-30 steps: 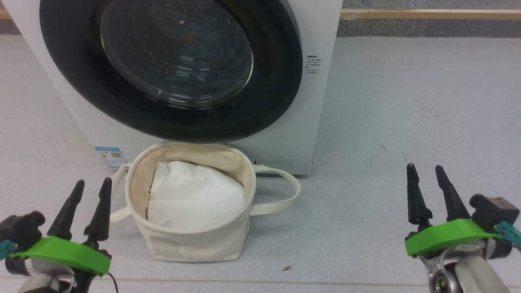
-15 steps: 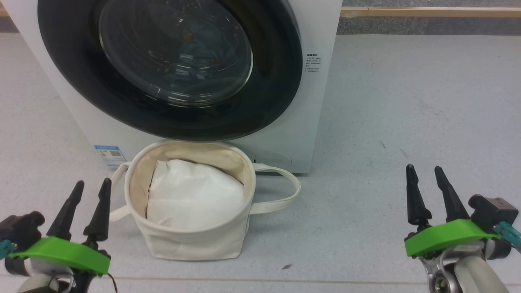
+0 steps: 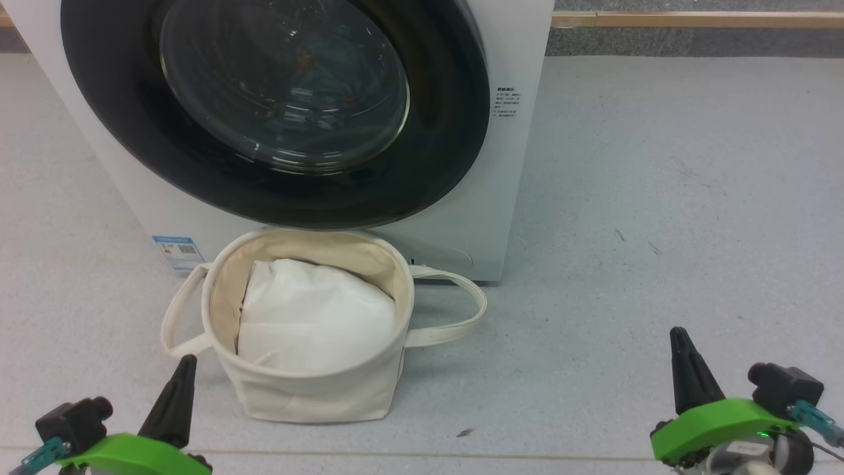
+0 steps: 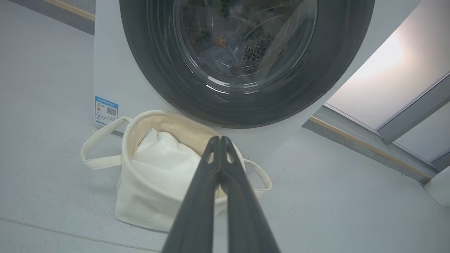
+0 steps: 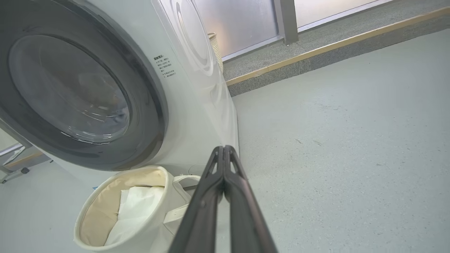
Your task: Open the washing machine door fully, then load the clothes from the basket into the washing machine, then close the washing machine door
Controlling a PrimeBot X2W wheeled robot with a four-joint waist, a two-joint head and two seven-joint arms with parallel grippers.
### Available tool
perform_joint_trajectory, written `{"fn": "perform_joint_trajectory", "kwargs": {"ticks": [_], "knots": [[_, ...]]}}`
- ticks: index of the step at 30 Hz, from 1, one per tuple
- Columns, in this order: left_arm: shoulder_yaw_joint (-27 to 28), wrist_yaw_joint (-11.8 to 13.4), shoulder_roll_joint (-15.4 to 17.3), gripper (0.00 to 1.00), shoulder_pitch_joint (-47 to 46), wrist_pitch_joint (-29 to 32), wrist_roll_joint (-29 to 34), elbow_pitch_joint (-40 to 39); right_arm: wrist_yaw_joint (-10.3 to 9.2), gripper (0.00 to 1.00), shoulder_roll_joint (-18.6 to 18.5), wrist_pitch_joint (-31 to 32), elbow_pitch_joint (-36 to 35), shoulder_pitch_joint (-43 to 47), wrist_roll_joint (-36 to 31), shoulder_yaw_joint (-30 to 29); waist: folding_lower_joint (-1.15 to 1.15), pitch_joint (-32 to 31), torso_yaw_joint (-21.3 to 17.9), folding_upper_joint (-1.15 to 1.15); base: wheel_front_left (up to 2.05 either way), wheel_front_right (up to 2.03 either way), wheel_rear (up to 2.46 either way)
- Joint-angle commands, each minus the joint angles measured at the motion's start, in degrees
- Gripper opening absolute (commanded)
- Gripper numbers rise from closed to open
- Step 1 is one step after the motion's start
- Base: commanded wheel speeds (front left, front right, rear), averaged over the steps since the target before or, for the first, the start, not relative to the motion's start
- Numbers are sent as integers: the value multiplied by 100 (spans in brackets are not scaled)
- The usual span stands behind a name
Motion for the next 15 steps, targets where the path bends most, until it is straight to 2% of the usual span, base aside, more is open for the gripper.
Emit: {"fn": "perform_joint_trajectory", "kwargs": {"ticks": [1, 15], "knots": [[141, 5, 66, 0, -271, 59, -134, -215, 0, 0, -43, 62, -189, -258, 168, -88, -5, 3, 0, 0, 0, 0, 0], [318, 16, -114, 0, -211, 259, -675, -362, 0, 0, 36, 280, -227, -259, 834, -246, -6, -3, -1, 0, 0, 0, 0]]}}
